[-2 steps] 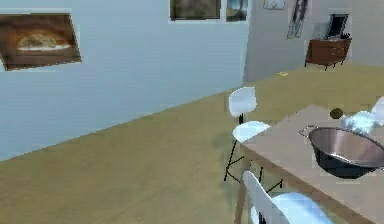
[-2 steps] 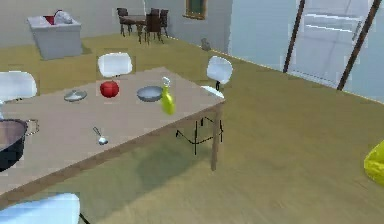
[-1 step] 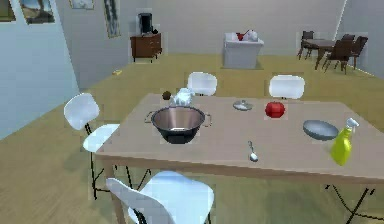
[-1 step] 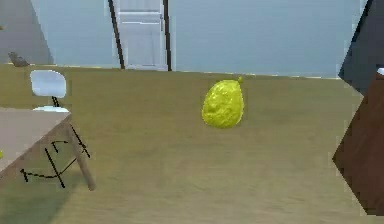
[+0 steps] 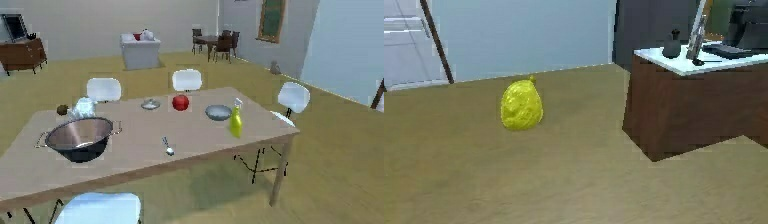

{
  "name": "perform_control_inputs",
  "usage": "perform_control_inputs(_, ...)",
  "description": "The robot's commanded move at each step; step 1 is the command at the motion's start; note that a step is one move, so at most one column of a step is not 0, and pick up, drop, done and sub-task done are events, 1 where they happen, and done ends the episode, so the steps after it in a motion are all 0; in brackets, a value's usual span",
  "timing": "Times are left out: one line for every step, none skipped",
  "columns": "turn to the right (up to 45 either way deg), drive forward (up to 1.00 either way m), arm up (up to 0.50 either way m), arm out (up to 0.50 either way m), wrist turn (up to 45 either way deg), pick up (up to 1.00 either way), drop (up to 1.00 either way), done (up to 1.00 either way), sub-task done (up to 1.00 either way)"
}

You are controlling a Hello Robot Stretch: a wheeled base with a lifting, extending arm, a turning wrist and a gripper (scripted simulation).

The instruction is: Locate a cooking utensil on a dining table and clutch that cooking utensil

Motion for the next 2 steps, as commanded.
perform_control_inputs(0.0, 0.65, 0.00, 0.00, 0.0, 0.00, 0.00, 0.00, 0.00)
perform_control_inputs(-45.0, 0.00, 0.00, 0.00, 0.0, 0.00, 0.00, 0.00, 0.00)
